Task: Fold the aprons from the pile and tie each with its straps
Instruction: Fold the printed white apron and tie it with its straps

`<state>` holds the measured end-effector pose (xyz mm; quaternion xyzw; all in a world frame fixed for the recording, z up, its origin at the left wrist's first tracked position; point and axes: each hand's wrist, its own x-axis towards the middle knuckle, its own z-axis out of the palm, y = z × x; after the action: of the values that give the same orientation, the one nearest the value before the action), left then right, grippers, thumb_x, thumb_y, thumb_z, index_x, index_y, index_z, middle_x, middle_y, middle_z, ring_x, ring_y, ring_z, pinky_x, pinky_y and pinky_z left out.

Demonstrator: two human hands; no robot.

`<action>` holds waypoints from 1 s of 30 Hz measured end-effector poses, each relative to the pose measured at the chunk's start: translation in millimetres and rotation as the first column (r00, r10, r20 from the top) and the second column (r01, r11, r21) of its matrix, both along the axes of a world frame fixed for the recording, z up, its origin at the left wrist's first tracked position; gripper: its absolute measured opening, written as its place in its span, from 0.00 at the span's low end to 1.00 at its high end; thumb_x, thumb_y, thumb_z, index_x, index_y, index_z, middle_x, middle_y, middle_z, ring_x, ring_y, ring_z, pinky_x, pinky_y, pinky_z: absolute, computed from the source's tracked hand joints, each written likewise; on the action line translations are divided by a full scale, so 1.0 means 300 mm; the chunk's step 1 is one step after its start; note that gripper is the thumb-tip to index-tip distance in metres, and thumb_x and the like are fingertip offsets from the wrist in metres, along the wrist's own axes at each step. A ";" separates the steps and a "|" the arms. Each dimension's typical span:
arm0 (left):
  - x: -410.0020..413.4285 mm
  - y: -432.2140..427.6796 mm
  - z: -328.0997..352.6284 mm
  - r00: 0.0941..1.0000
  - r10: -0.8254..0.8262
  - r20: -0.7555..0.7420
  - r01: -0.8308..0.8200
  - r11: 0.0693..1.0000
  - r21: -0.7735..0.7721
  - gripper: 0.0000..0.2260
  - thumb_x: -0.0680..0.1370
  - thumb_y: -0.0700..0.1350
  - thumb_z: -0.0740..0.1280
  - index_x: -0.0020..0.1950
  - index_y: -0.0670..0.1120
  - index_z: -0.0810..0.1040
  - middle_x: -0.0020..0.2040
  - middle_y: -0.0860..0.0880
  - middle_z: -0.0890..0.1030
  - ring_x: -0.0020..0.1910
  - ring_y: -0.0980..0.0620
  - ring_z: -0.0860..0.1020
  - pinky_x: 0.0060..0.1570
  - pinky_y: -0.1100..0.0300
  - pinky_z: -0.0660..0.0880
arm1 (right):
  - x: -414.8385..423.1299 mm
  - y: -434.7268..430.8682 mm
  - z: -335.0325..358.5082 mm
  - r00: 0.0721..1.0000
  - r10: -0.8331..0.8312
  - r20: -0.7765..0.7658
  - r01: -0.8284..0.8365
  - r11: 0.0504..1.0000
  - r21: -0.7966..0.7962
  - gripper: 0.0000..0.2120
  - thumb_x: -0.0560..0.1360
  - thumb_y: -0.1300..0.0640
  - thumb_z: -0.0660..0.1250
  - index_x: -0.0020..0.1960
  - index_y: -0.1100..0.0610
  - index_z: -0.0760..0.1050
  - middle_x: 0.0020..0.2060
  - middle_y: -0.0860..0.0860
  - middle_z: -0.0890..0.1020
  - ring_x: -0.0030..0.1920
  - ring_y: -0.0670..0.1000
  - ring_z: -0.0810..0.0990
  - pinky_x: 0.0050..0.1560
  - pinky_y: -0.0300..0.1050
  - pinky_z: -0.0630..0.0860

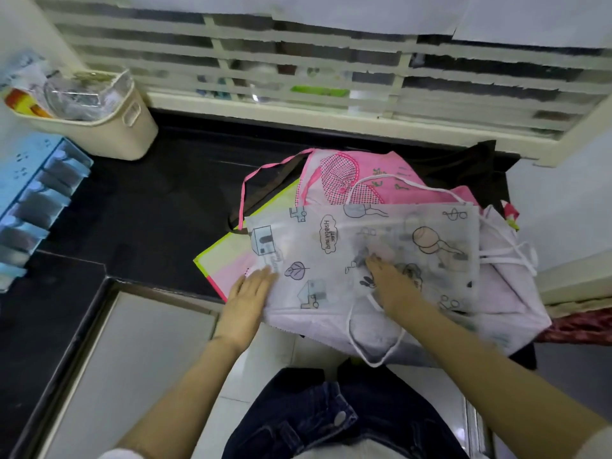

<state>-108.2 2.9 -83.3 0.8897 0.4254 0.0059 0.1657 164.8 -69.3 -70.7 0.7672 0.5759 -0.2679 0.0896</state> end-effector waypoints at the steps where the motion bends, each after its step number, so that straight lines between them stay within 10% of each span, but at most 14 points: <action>1: 0.016 0.002 0.001 0.994 -0.065 -0.091 0.069 0.996 0.048 0.49 0.50 0.22 0.66 0.71 0.45 0.66 0.69 0.43 0.72 0.66 0.42 0.72 0.65 0.45 0.68 | -0.002 -0.002 0.009 0.999 0.035 0.028 -0.035 0.999 -0.008 0.34 0.78 0.60 0.61 0.77 0.57 0.46 0.76 0.53 0.53 0.74 0.53 0.59 0.69 0.43 0.62; 9: -0.007 0.017 -0.083 0.918 -0.176 -0.357 0.221 0.971 0.091 0.57 0.52 0.24 0.63 0.77 0.47 0.43 0.72 0.44 0.67 0.70 0.44 0.65 0.69 0.48 0.62 | -0.005 -0.107 0.065 0.961 0.223 0.165 -0.213 0.974 -0.075 0.34 0.79 0.66 0.54 0.77 0.55 0.38 0.77 0.55 0.42 0.77 0.53 0.43 0.73 0.55 0.49; 14: -0.002 0.031 -0.036 0.861 -0.228 -0.455 0.235 0.971 -0.044 0.40 0.73 0.31 0.53 0.71 0.45 0.26 0.73 0.49 0.30 0.75 0.48 0.35 0.73 0.51 0.37 | 0.003 -0.137 0.021 0.973 0.195 0.121 -0.183 0.977 -0.107 0.34 0.79 0.66 0.53 0.77 0.52 0.37 0.77 0.56 0.41 0.77 0.56 0.42 0.74 0.57 0.48; 18: 0.017 0.053 -0.002 0.856 -0.223 -0.467 0.206 0.975 -0.088 0.38 0.75 0.35 0.57 0.76 0.45 0.34 0.77 0.46 0.37 0.76 0.46 0.39 0.74 0.49 0.38 | -0.014 -0.125 0.059 0.965 0.172 0.197 -0.178 0.984 0.011 0.34 0.77 0.67 0.59 0.77 0.58 0.46 0.76 0.62 0.52 0.76 0.61 0.51 0.72 0.62 0.53; 21: 0.051 0.036 0.015 0.909 -0.196 -0.368 0.224 0.974 0.036 0.45 0.66 0.39 0.71 0.78 0.46 0.49 0.76 0.39 0.58 0.74 0.39 0.60 0.71 0.43 0.55 | -0.011 -0.137 0.035 0.935 0.233 0.268 -0.274 0.954 0.124 0.45 0.43 0.73 0.80 0.61 0.63 0.77 0.55 0.64 0.80 0.57 0.64 0.79 0.47 0.66 0.76; 23: 0.073 0.015 0.000 0.917 -0.219 -0.333 0.264 0.960 0.094 0.50 0.52 0.35 0.77 0.73 0.45 0.63 0.69 0.39 0.71 0.66 0.39 0.72 0.63 0.43 0.68 | -0.014 -0.153 0.009 0.940 0.230 0.254 -0.271 0.952 0.140 0.47 0.37 0.74 0.79 0.58 0.61 0.80 0.53 0.61 0.82 0.54 0.62 0.81 0.45 0.63 0.77; 26: 0.082 -0.007 -0.033 0.921 -0.230 -0.316 0.266 0.961 0.077 0.56 0.47 0.25 0.73 0.74 0.45 0.62 0.71 0.38 0.67 0.67 0.39 0.71 0.63 0.44 0.67 | -0.030 -0.162 0.008 0.961 0.235 0.150 -0.253 0.960 0.119 0.43 0.64 0.76 0.68 0.75 0.61 0.57 0.74 0.62 0.60 0.74 0.62 0.59 0.68 0.65 0.59; 30: 0.027 -0.025 -0.082 0.934 -0.236 -0.270 0.222 0.972 -0.079 0.54 0.58 0.20 0.51 0.74 0.55 0.33 0.73 0.44 0.36 0.75 0.40 0.41 0.69 0.52 0.34 | -0.002 -0.171 0.003 0.972 0.234 -0.034 -0.237 0.967 -0.099 0.40 0.74 0.75 0.52 0.76 0.52 0.36 0.76 0.52 0.38 0.76 0.54 0.36 0.73 0.58 0.41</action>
<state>-100.1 -4.7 -108.0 0.9210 0.3379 -0.1482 0.1247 164.2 -120.6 -69.9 0.6849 0.6494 -0.2927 0.1536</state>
